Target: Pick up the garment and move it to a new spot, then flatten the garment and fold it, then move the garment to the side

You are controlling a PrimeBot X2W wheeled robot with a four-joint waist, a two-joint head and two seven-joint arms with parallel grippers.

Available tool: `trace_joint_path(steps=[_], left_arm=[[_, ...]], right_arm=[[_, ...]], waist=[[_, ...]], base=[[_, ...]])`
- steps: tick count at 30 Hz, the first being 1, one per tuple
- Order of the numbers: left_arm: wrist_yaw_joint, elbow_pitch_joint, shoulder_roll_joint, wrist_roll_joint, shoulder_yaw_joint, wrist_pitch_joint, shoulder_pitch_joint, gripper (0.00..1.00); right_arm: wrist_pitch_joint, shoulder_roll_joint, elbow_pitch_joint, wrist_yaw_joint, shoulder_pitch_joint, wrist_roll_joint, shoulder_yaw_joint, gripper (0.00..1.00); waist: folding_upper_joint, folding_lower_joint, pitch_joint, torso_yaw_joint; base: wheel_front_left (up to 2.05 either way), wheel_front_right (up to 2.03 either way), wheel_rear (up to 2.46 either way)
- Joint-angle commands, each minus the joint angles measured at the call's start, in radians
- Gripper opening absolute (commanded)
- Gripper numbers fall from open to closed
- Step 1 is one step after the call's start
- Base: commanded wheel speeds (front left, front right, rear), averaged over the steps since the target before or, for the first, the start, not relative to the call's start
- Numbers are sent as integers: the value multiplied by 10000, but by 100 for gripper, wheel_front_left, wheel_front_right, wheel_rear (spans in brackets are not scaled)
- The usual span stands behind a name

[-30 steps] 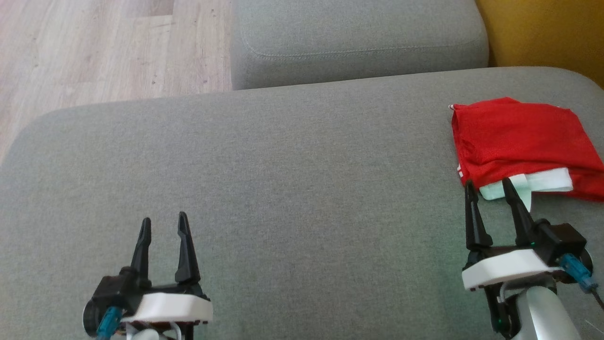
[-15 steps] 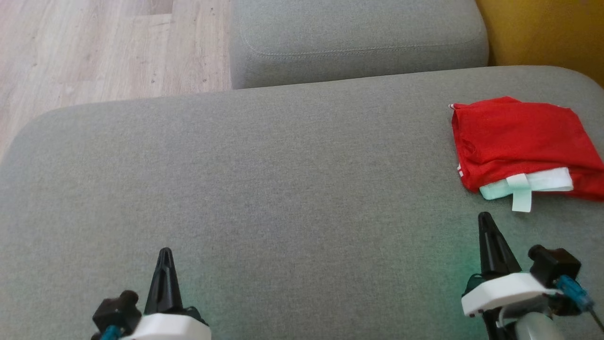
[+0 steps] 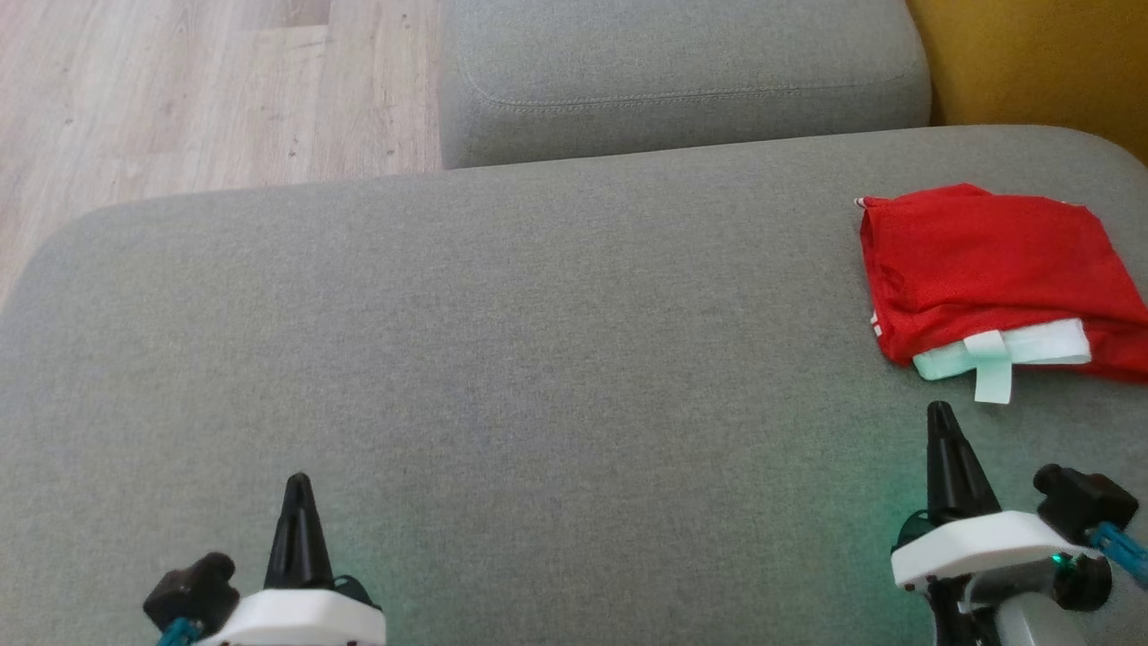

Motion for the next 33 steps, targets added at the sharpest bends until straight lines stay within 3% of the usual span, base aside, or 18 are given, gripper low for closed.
trace_joint_path(steps=[1,33], left_arm=[[-81,-358,9,-248,211,62,-508,0],[-490,-536,22,-3378,853,971,-753,0]], right_arm=[[45,-28,-400,-2,-497,316,-47,0],[933,-37,-699,-4,-574,3970,-314,0]], waist=[[-1,0,1,2],[-1,0,23,52]], base=[[0,0,0],[0,0,0]])
